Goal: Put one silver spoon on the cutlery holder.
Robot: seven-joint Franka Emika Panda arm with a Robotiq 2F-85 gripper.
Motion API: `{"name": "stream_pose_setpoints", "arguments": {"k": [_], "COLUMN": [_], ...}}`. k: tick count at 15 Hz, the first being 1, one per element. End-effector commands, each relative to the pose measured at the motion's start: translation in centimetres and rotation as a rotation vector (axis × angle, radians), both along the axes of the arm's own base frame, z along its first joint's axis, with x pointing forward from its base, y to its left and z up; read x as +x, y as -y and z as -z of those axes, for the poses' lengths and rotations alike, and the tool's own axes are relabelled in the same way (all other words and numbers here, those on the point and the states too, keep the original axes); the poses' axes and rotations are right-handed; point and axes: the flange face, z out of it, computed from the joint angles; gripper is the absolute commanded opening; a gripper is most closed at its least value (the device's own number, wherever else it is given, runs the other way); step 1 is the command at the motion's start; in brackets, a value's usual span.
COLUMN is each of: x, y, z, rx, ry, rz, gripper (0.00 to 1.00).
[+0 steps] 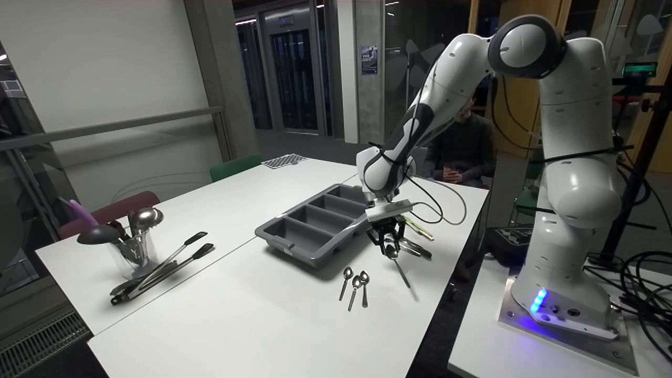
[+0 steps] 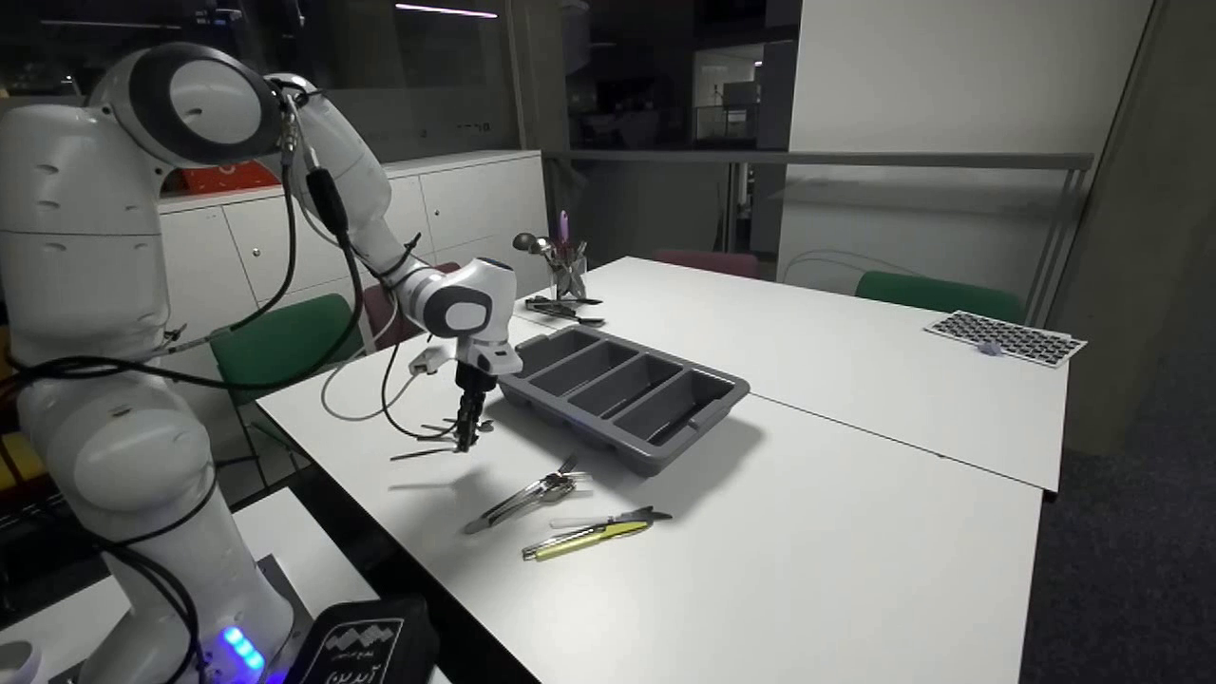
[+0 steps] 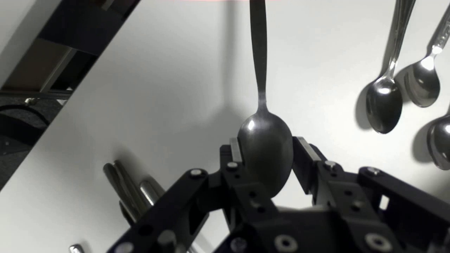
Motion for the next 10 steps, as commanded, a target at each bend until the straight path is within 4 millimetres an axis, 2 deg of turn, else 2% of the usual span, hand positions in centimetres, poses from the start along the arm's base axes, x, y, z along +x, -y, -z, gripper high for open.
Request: {"name": "stream_pose_setpoints", "arguments": {"k": [1,4,6,8,10], "x": [-1.8,-1.8,-1.0,0.3,1.6], "y": [0.8,1.3,1.2,1.0,0.5], "z": [-6.8,-12.6,-16.3,-19.3,-21.3], "rx": [-0.067,-0.106,-0.165,-0.231,-0.291], "ry": [-0.073,-0.141,-0.135,-0.084,-0.015], "rz": [-0.037,-0.153,-0.223,-0.284,-0.343], "gripper": [0.16,0.16,0.16,0.16,0.16]}}
